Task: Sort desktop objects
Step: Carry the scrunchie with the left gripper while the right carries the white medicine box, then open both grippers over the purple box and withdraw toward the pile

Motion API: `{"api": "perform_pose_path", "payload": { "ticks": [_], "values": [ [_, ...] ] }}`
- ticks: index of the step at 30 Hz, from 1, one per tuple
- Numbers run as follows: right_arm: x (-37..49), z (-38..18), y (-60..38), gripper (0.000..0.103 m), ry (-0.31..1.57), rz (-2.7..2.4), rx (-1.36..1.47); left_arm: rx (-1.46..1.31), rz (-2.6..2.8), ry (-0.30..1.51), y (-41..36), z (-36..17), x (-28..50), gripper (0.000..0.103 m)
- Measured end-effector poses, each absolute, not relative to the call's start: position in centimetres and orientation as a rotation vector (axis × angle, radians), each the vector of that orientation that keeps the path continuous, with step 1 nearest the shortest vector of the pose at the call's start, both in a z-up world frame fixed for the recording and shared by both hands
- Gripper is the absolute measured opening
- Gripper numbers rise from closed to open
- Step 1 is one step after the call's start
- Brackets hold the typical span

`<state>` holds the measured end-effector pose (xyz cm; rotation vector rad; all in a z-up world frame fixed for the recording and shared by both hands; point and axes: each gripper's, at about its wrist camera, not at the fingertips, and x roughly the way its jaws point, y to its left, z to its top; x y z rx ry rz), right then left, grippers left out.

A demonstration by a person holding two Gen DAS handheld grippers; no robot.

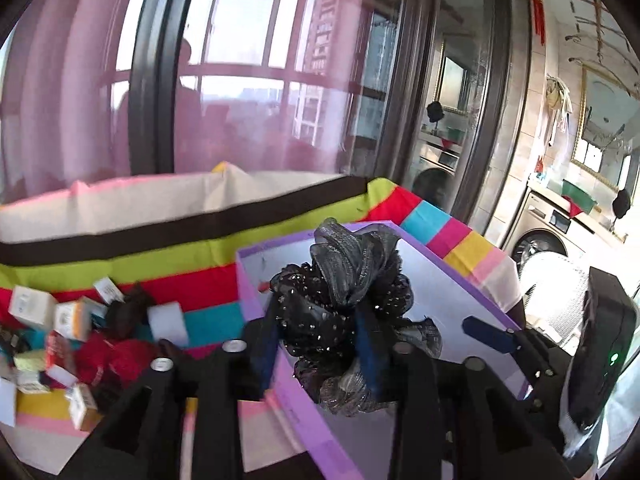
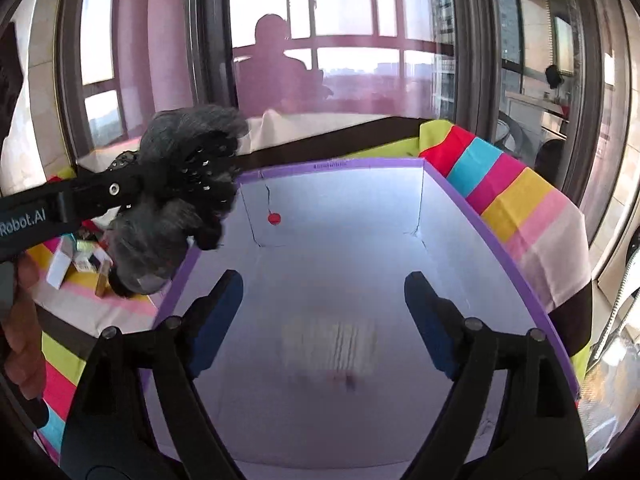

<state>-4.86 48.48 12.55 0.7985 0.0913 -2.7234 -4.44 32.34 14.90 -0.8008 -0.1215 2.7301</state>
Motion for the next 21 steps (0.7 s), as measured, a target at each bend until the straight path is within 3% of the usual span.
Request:
{"api": "perform_pose_path", "payload": {
  "ticks": [9,11,21],
  "values": [
    [-4.3,11.4,48.4,0.084,0.211,-2.720,0.860,-0.839,2.710,-0.115,32.3,14.2,-4.1,0.048],
    [-3.5,11.4,48.7,0.084,0.187,-2.722,0.867,-0.823,2.708,-0.120,32.2,14.6,-3.7,0.055],
    [0.7,11.6,50.6,0.084,0.088,-2.829,0.895,-0.793,2.631,-0.262,29.9,13.9,-1.6,0.059]
  ]
}}
